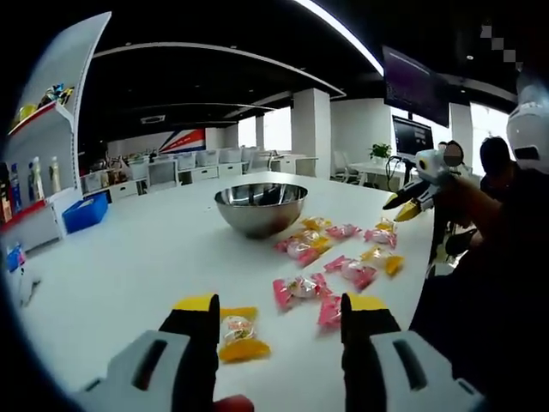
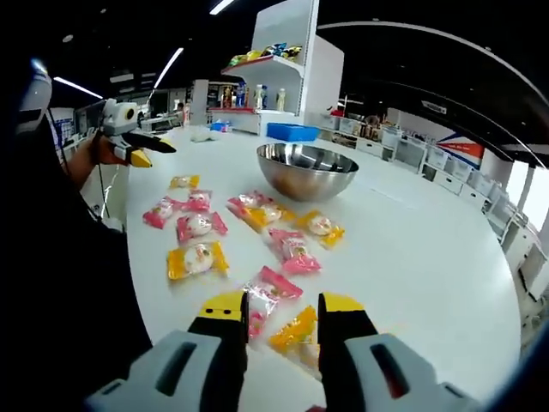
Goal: Pick up the marshmallows scattered on the table and place them into the bowl on the table
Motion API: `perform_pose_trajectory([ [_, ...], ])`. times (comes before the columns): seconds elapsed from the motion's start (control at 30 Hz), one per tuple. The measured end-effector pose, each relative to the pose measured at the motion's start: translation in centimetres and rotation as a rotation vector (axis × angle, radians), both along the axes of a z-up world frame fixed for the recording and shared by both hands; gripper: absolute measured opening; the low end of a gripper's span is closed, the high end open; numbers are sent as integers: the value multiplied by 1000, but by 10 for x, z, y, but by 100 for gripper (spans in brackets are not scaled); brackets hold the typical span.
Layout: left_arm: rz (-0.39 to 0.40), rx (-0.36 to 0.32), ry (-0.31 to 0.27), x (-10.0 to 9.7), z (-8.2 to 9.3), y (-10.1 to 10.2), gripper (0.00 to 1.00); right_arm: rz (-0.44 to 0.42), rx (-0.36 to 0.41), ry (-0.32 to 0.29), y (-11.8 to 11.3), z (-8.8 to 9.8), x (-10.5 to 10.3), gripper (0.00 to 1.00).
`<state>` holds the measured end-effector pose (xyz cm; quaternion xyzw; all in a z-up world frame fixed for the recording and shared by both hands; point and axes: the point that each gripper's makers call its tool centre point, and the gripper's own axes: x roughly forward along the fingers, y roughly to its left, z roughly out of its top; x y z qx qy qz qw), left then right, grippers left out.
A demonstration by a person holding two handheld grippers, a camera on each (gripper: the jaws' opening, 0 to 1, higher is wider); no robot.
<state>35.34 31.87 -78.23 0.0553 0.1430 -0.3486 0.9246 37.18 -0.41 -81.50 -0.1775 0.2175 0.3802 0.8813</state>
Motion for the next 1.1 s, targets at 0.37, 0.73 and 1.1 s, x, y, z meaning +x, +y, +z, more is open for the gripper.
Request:
perform_pose_trajectory([
  [0.37,-20,-5,6,1,-1,-7,57,108,-138,58,-18,-15,8,32],
  [0.73,-22,-14,14,1,-1,-11,56,249,-272,109,-25,-28,4,36],
  [1.1,-23,-15,10,-1,1,-11,56,420,-444,146,-30,-41,5,40],
])
